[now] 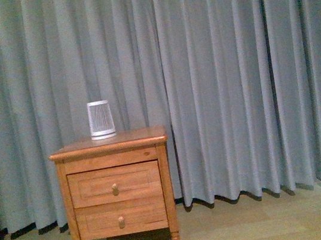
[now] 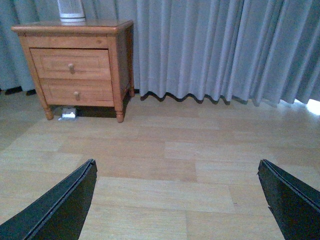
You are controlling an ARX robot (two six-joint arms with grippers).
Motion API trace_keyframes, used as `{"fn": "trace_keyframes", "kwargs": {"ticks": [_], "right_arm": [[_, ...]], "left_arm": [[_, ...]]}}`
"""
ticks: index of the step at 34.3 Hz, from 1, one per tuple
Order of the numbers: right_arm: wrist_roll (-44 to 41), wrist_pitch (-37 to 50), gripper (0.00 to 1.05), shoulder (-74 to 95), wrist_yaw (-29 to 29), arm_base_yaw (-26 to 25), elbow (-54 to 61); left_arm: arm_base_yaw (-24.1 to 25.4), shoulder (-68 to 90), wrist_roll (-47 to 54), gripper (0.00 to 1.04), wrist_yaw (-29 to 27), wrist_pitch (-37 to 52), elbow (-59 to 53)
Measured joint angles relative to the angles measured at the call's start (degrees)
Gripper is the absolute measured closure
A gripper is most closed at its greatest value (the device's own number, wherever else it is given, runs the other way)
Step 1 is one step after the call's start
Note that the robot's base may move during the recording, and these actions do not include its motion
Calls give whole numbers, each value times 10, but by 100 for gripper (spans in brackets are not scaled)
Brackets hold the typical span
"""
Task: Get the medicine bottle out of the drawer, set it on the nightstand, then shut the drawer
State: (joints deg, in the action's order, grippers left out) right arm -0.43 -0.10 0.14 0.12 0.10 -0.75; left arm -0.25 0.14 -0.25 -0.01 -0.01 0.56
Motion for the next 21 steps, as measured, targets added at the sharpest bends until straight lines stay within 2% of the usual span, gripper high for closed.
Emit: {"fn": "trace_keyframes", "kwargs": {"ticks": [21], "right_arm": [[0,0,7,0,0,0,0]], "left_arm": [[0,0,0,7,0,0,0]]}}
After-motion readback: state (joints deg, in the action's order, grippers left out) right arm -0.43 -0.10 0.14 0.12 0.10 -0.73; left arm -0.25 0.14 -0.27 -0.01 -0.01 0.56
